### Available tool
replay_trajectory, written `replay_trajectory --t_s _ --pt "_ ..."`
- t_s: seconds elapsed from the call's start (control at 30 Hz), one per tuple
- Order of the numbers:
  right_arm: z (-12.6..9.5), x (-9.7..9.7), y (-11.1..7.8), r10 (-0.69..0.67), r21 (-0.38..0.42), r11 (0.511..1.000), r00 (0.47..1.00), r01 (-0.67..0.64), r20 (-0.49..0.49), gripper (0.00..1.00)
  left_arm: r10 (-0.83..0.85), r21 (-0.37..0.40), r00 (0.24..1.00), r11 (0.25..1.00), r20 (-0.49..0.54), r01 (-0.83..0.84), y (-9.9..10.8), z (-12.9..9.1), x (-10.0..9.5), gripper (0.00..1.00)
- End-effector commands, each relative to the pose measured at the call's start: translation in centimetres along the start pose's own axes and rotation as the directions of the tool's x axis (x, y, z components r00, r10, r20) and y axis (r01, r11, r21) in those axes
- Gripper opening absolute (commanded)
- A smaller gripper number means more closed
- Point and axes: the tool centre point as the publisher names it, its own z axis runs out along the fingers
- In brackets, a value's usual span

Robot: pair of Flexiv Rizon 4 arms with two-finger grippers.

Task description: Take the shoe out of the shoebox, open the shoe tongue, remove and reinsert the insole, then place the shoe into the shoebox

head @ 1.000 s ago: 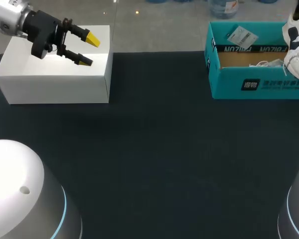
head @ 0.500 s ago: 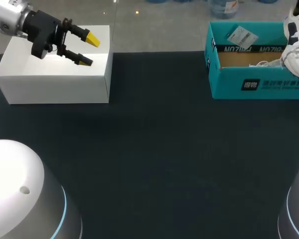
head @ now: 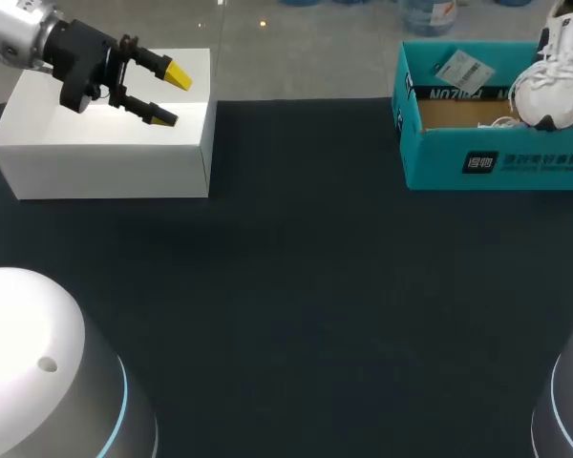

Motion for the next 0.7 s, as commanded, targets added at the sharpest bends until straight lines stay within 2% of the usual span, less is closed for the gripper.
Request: replay_trajectory --t_s 0.03,0.13,0.27,0.33,0.37,0.47,0.53,0.57,0.63,0.7 --pt "-1.1 -0.4 0.2 0.143 0.053 0.989 0.989 -0.141 -0.035 0.0 0.001 -0.001 1.0 1.0 -0.003 -0.001 -0.1 0.0 -0.1 1.0" --pt "-1.2 0.2 0.4 0.29 0.109 0.953 0.956 -0.284 -0.042 0.0 0.001 -0.001 1.0 1.0 -0.003 -0.001 -0.1 0.0 -0.1 1.0" --pt "-1.2 0.8 1.2 0.474 0.159 0.87 0.881 -0.467 -0.004 0.0 0.001 -0.001 1.0 1.0 -0.003 -0.001 -0.1 0.0 -0.1 1.0" --pt "-1.2 1.1 1.4 0.571 0.189 0.802 0.82 -0.566 0.033 0.0 0.001 -0.001 1.0 1.0 -0.003 -0.001 -0.1 0.0 -0.1 1.0" --pt "-1.1 1.2 1.4 0.621 0.179 0.766 0.783 -0.618 0.048 0.0 0.001 -0.001 1.0 1.0 -0.003 -0.001 -0.1 0.0 -0.1 1.0" --pt "-1.1 1.4 0.7 0.749 0.202 0.624 0.652 -0.755 0.122 0.0 0.001 -0.001 1.0 1.0 -0.003 -0.001 -0.1 0.0 -0.1 1.0" --pt "-0.8 1.5 0.2 0.815 0.205 0.537 0.566 -0.818 0.125 0.0 0.001 -0.001 1.0 1.0 -0.003 -0.001 -0.1 0.0 -0.1 1.0" --pt "-0.6 1.4 -0.2 0.833 0.202 0.509 0.538 -0.837 0.126 0.0 0.001 -0.001 1.0 1.0 -0.003 -0.001 -0.1 0.0 -0.1 1.0" --pt "-0.6 1.2 -0.6 0.847 0.209 0.478 0.511 -0.853 0.145 0.0 0.001 -0.001 1.0 1.0 -0.003 -0.001 -0.1 0.0 -0.1 1.0" --pt "-0.6 1.1 -0.8 0.853 0.196 0.48 0.507 -0.855 0.127 0.0 0.001 -0.001 1.0 1.0 -0.003 -0.001 -0.1 0.0 -0.1 1.0"
